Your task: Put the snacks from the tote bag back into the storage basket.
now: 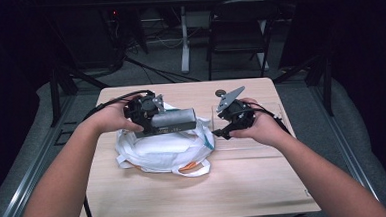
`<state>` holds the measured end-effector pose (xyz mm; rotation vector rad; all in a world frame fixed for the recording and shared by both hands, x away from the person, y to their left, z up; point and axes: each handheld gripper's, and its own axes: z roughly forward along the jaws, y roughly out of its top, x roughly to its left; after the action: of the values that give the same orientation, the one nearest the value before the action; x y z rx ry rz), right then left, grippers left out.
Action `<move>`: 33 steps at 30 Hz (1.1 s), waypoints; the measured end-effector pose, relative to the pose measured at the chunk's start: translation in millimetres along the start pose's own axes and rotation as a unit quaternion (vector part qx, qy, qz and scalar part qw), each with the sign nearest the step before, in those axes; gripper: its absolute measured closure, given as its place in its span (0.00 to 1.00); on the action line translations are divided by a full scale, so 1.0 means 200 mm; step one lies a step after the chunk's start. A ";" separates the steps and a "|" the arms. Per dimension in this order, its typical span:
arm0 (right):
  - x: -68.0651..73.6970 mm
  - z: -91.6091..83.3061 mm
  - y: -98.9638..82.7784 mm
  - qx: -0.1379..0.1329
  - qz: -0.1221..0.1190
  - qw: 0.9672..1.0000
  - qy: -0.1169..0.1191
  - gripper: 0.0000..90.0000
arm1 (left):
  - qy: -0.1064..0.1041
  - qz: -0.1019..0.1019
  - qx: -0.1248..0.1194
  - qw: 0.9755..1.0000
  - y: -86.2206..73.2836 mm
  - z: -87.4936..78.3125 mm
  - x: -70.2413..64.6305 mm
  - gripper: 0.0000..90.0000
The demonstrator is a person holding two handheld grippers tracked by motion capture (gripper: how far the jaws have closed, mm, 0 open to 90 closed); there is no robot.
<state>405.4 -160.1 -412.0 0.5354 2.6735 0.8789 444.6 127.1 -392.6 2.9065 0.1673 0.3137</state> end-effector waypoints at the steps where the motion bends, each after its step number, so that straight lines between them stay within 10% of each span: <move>1: 0.00 -0.01 0.01 -0.002 0.000 1.000 -0.001 0.39 | 0.000 0.003 -0.002 1.000 0.01 0.00 0.00 0.48; 33: -0.02 -0.03 0.16 0.022 -0.092 0.996 -0.008 0.30 | -0.012 0.058 -0.020 0.998 0.32 -0.01 -0.06 0.48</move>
<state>415.9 -140.6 -387.0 0.2987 2.6804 0.7624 438.8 62.8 -379.5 2.8853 -0.0107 0.2975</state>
